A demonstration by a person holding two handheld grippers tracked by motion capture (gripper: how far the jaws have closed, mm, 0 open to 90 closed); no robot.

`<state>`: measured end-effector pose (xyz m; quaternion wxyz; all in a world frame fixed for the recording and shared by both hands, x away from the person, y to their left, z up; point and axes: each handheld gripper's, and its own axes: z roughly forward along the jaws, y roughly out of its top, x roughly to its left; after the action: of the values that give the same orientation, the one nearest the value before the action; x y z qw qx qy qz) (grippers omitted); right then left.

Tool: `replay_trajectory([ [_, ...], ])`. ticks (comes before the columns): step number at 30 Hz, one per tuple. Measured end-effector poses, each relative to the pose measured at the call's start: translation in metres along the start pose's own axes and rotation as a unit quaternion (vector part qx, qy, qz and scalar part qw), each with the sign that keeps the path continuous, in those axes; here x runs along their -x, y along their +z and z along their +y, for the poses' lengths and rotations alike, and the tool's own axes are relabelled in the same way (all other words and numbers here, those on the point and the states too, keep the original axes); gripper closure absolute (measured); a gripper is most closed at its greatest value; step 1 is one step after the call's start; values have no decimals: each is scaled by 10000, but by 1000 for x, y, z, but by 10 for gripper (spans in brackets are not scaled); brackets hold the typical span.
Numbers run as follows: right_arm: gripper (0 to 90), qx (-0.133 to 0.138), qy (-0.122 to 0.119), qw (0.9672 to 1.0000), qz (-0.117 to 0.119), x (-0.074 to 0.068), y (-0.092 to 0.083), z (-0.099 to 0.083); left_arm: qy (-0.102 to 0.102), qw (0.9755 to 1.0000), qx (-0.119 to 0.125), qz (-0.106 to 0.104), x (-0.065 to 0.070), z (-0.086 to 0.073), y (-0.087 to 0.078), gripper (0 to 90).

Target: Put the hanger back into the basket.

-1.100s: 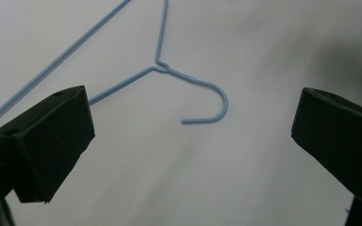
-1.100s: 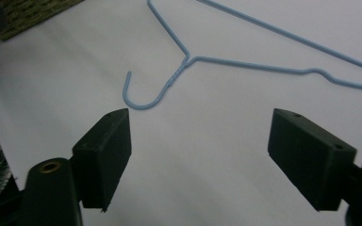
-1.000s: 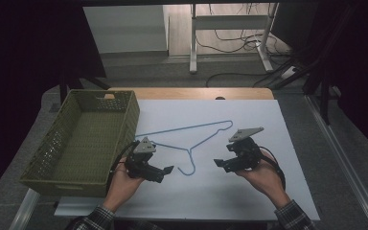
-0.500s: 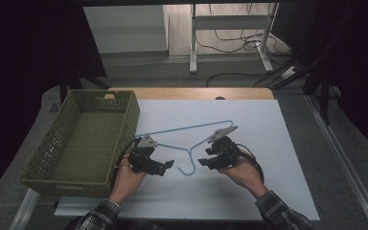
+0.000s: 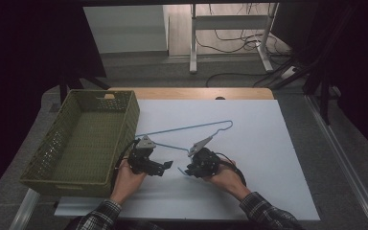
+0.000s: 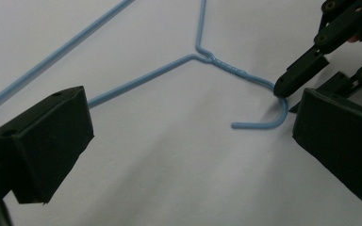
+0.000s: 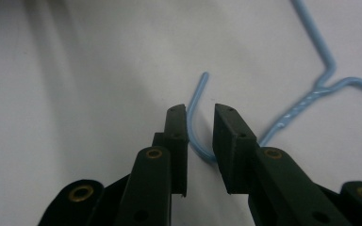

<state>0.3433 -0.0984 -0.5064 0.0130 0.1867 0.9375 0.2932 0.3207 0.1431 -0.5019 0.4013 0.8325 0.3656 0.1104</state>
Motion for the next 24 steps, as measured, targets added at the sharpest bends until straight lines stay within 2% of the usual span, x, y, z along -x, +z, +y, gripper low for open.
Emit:
replay_trajectory([
  [5, 766, -59, -96, 9999, 57, 0, 9, 1, -68, 10000, -17, 19, -2, -1, 1, 0],
  [9, 840, -132, -229, 9996, 63, -1, 14, 2, -39, 9999, -103, 49, -2, -2, 3, 0],
  [13, 858, -143, -382, 9991, 116, 0, 14, 3, -45, 9998, -155, 73, -2, -3, 4, 0],
  [17, 863, -129, -500, 9986, 70, -3, 12, 6, -252, 9996, -123, 66, -2, -2, 2, 0],
  [18, 863, -78, -538, 9985, 69, -3, 9, 7, -365, 9992, -165, 85, -3, -2, 2, 0],
  [24, 863, -12, -565, 9984, 58, -3, 3, 10, -528, 9983, -228, 98, -3, -2, 2, 1],
])
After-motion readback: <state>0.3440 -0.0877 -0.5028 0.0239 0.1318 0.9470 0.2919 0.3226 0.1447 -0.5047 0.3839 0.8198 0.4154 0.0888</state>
